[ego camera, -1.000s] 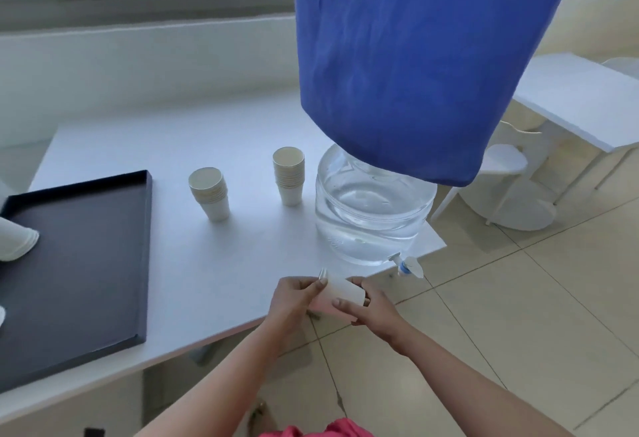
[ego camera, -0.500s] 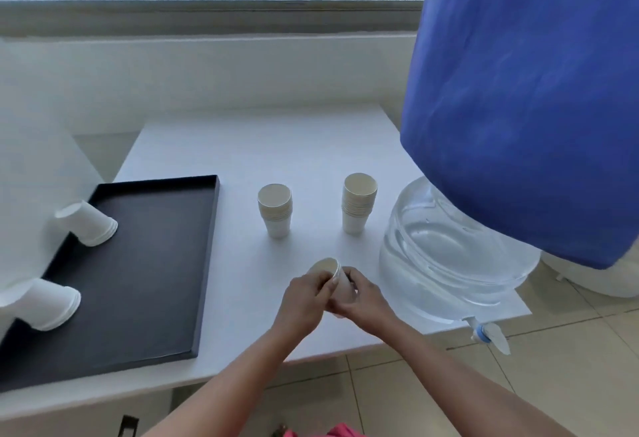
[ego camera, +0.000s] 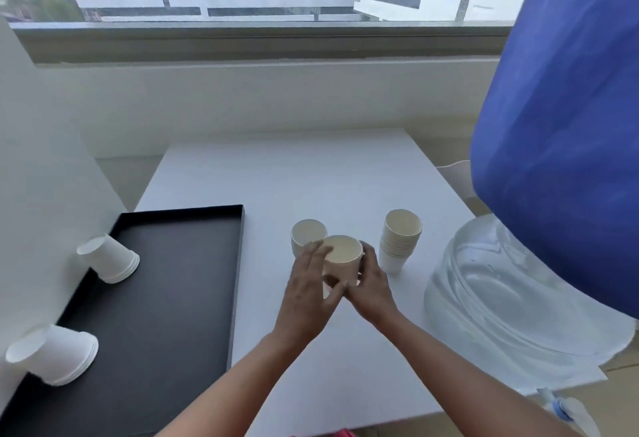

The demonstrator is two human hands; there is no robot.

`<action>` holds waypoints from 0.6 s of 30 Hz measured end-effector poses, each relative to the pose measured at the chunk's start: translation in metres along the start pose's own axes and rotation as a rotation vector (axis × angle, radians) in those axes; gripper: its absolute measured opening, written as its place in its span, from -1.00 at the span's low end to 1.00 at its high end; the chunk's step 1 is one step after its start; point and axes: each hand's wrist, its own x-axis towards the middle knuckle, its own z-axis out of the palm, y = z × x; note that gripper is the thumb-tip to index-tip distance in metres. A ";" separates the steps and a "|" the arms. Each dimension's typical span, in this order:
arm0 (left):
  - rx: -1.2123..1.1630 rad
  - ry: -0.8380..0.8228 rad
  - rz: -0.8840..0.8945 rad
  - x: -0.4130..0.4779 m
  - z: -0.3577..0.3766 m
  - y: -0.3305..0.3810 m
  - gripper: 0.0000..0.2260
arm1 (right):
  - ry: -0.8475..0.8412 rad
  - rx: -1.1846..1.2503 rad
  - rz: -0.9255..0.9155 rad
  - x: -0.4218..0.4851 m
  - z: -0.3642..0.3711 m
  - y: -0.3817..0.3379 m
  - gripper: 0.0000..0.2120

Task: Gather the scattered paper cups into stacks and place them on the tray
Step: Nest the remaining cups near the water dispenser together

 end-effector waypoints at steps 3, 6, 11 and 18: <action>-0.053 0.031 -0.062 0.011 -0.011 -0.014 -0.42 | 0.073 -0.007 -0.054 0.019 0.009 -0.009 -0.30; -0.156 0.041 -0.166 0.019 -0.019 -0.028 -0.42 | 0.143 -0.008 -0.107 0.036 0.020 -0.017 -0.28; -0.159 -0.038 -0.260 0.027 -0.020 -0.053 -0.37 | 0.223 -0.005 -0.151 0.057 0.032 -0.032 -0.25; -0.209 -0.122 -0.310 0.037 -0.018 -0.069 -0.32 | 0.185 0.036 -0.160 0.073 0.051 -0.037 -0.27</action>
